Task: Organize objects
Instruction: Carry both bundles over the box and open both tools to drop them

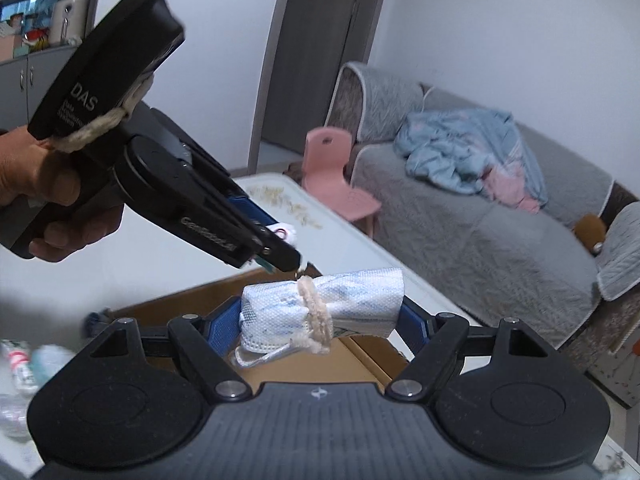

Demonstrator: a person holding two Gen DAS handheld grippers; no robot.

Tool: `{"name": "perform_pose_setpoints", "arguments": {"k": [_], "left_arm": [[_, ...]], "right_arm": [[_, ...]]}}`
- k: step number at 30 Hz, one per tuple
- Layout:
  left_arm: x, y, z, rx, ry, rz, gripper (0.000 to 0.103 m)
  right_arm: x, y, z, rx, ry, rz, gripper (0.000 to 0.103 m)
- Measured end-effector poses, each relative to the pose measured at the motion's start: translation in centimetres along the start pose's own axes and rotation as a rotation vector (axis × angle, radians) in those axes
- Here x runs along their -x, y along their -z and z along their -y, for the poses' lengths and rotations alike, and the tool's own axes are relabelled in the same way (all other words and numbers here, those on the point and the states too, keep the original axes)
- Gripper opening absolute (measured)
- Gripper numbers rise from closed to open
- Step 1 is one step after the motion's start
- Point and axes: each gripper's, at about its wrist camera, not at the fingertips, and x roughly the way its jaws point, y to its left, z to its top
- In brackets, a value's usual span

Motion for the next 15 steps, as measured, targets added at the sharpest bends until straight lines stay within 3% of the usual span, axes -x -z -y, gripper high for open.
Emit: {"name": "perform_pose_setpoints", "arguments": {"k": [9, 15], "left_arm": [[-5.3, 0.8, -0.9, 0.052, -0.010, -0.070, 0.035], [-7.0, 1.4, -1.7, 0.066, -0.037, -0.100, 0.035]], "right_arm": [[-6.5, 0.5, 0.0, 0.011, -0.047, -0.110, 0.077], [-8.5, 1.0, -0.6, 0.027, -0.074, -0.166, 0.077]]}}
